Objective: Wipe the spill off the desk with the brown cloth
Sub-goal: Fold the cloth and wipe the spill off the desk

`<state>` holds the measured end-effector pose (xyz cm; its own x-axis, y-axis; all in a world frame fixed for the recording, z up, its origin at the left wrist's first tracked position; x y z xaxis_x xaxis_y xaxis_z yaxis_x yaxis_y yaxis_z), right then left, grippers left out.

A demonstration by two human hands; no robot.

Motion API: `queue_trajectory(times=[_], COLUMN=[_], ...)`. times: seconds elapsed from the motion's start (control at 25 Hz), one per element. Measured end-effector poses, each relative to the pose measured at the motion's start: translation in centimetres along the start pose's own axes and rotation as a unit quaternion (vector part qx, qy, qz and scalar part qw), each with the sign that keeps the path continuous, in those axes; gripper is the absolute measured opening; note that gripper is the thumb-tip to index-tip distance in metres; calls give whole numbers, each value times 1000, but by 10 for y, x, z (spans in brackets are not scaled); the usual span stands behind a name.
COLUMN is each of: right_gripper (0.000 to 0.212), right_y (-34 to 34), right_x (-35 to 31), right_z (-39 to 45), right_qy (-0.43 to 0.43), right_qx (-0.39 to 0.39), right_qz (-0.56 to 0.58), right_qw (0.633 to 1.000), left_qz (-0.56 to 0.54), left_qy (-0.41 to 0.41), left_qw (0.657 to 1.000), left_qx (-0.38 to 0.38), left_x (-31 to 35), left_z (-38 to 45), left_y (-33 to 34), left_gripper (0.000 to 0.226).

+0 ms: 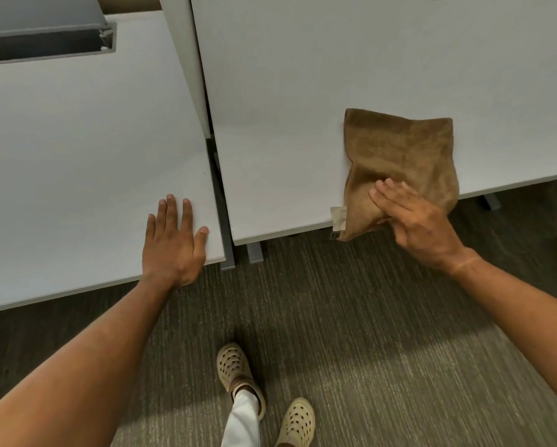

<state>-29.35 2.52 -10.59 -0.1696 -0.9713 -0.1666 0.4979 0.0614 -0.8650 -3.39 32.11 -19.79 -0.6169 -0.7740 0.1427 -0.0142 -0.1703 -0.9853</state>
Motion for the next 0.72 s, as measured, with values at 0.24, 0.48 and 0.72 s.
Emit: queue_trajectory(times=[0.24, 0.48, 0.72], right_gripper=[46, 38, 40], right_y=[17, 61, 79], right_x=[-61, -169, -176], right_z=[22, 65, 124], right_qy=[-10, -68, 41], right_qx=[-3, -7, -30], right_qz=[55, 128, 122], right_qw=[998, 989, 991], left_qz=[7, 6, -13], left_qy=[-1, 8, 3], left_qw=[1000, 1000, 1000], left_qx=[6, 22, 22], left_x=[3, 4, 2], left_z=[0, -1, -2], left_y=[0, -4, -4], left_gripper=[72, 74, 74])
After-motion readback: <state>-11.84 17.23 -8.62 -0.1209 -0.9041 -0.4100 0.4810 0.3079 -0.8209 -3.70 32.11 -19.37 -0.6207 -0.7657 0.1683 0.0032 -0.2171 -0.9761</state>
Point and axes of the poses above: each hand's wrist, its own z-axis towards the middle knuckle, its own y-axis out of the palm, x = y × z, the point moved 9 cm from there along z, towards the middle knuckle, and after that the axes turned 15 degrees about x, right-handed, at the moved point
